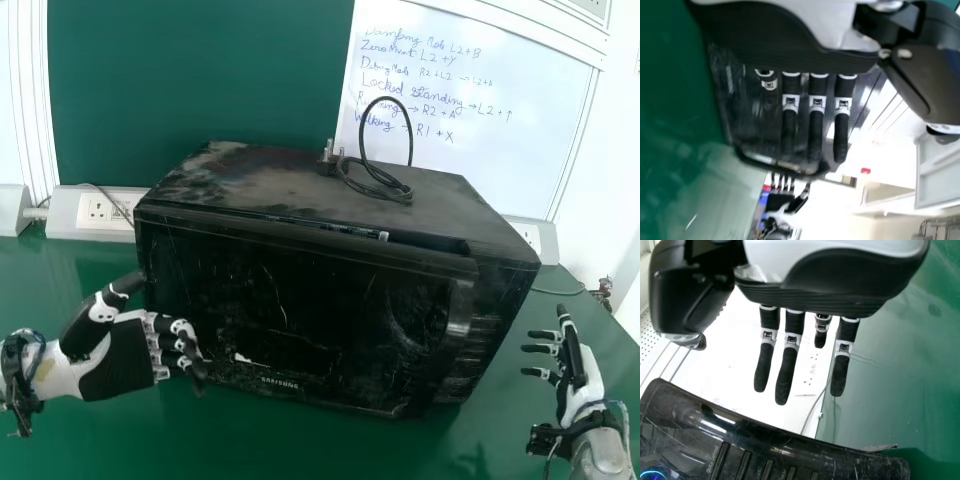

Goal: Put biscuit inside oven

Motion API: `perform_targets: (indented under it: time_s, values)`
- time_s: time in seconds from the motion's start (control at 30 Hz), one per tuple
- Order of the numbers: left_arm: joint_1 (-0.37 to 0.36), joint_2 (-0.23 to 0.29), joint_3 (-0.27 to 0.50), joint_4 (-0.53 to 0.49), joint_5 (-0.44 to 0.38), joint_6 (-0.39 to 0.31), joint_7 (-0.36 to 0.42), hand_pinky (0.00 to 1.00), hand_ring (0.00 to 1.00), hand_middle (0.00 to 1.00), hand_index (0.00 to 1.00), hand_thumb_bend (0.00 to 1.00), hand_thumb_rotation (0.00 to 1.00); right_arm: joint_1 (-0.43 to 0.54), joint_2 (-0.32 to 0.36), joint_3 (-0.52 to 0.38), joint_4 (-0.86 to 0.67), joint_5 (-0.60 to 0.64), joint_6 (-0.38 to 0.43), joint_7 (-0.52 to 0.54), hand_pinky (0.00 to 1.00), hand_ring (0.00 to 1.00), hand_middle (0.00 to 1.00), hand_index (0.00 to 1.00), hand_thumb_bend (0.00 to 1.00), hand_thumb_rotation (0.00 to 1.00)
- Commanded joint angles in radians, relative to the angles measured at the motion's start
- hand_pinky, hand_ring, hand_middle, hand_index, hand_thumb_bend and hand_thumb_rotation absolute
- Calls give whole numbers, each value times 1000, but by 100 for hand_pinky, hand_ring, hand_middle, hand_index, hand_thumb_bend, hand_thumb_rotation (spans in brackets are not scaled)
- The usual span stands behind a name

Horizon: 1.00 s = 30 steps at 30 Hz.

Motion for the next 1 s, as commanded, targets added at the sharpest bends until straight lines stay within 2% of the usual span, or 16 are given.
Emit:
perform_targets:
  time_s: [0.0,0.1,0.17,0.43,0.57,0.67,0.7,0.77,0.83,0.9,0.97]
  values:
    - [16,-5,22,-18,9,-12,24,47,57,58,56,100,100,-21,10,6,6,-12,12,-12,46,45,45,51,73,100]
    - [22,-9,25,-10,15,-26,30,59,66,67,66,100,100,-21,8,15,6,-23,13,-17,47,45,45,51,74,100]
    - [21,-15,24,2,23,-48,26,62,69,70,69,100,100,-22,9,17,9,-28,10,-15,47,45,46,51,74,100]
    - [31,-34,33,20,38,-97,47,60,69,71,69,100,100,-25,23,24,34,-35,-29,-15,49,48,49,54,70,100]
    - [38,-50,62,42,33,-99,80,59,67,69,67,100,100,-38,47,14,68,-39,-47,-35,51,47,47,51,78,100]
    - [46,-78,98,51,37,-103,145,52,58,60,58,100,99,-37,54,2,109,-41,-93,-31,51,46,47,51,81,99]
    - [54,-111,122,27,55,-111,238,49,54,58,55,100,99,-34,53,-4,129,-41,-118,-24,51,46,47,51,82,99]
    - [67,-181,162,-18,107,-148,413,36,41,44,43,97,97,-26,48,-10,163,-43,-165,-13,52,47,48,52,82,99]
    - [67,-254,195,-34,147,-189,562,30,34,37,36,95,93,-21,50,-11,175,-46,-191,-15,52,47,48,53,83,98]
    - [63,-310,203,-37,241,-256,703,28,30,34,34,92,96,-20,51,-10,180,-49,-204,-20,50,48,49,54,83,97]
    - [54,-365,206,-30,336,-334,831,29,30,34,36,92,95,-21,48,-8,188,-50,-210,-21,50,48,49,53,83,98]
